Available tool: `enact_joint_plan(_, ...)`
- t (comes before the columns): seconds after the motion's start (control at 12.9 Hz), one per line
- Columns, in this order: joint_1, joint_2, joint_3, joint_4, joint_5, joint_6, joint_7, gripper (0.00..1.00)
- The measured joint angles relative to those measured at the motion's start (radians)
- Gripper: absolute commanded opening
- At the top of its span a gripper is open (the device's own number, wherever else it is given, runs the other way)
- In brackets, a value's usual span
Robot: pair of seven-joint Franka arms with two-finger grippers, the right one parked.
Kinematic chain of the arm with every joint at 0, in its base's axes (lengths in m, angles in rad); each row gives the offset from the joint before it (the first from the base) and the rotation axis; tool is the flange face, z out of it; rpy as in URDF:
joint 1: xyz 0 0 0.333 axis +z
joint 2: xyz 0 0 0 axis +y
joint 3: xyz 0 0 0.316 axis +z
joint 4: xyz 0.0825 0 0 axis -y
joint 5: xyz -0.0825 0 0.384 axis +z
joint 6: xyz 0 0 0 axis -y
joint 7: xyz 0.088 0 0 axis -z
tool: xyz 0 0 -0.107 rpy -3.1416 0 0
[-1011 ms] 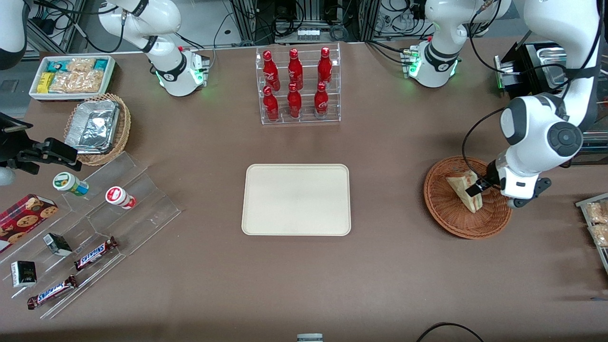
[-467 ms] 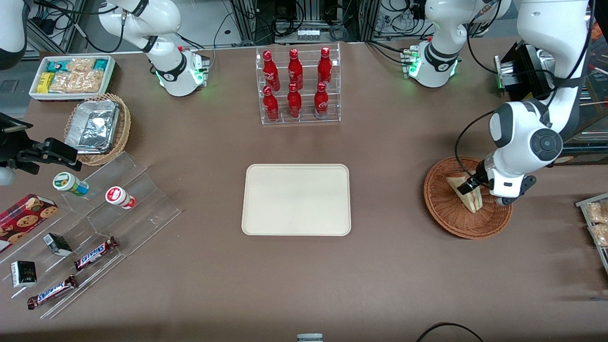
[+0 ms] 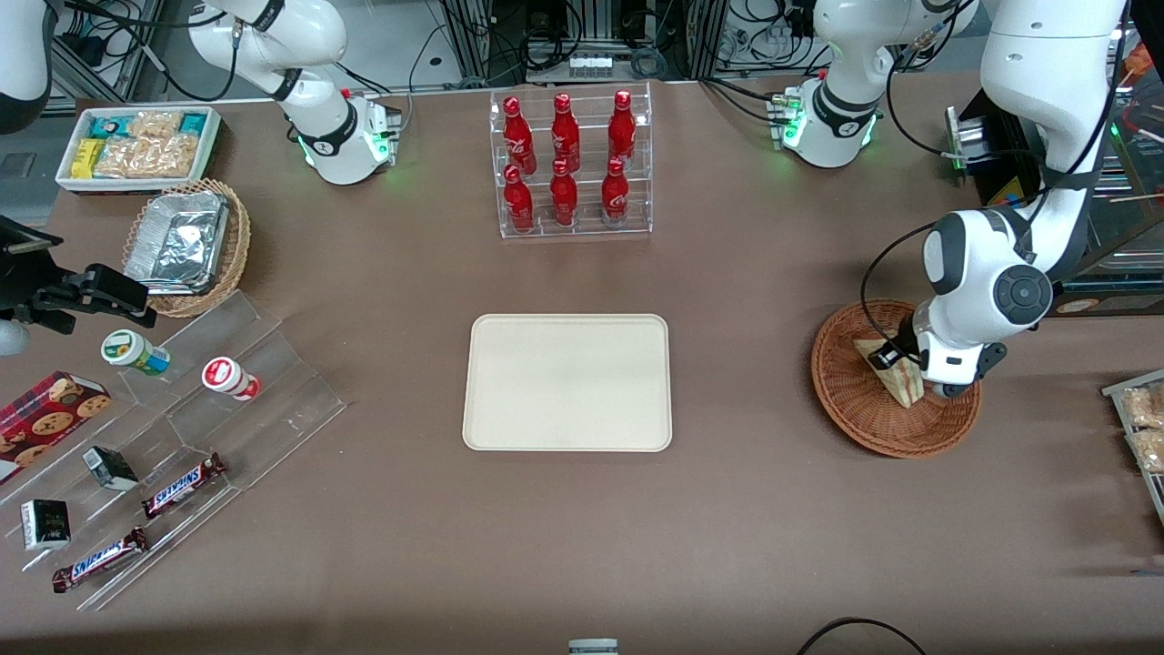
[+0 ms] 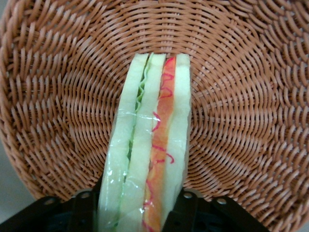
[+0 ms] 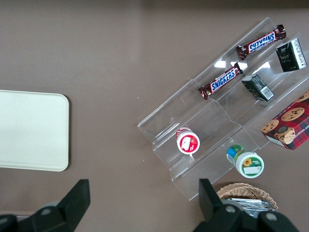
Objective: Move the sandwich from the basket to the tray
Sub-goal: 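Lower the left gripper and close it on the triangular sandwich, then lift the sandwich and carry it with the left gripper over the cream tray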
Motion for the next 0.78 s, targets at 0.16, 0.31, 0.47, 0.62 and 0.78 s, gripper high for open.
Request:
enact_joint_plan(0.16,0.0,-0.027,-0.001,0.043,0.004,-0.089,0.0,0.42)
enact_joint_plan(0.31,-0.011,-0.049,-0.008,0.148,-0.002,-0.224,-0.018,0.42)
enact_joint_plan(0.47,-0.07,-0.052,-0.015,0.268,-0.026,-0.309,-0.11,0.42)
enact_joint_plan(0.62,-0.167,-0.032,-0.024,0.344,-0.069,-0.324,-0.275,0.42)
enact_joint_plan(0.78,-0.267,0.038,-0.029,0.422,-0.102,-0.323,-0.428,0.42)
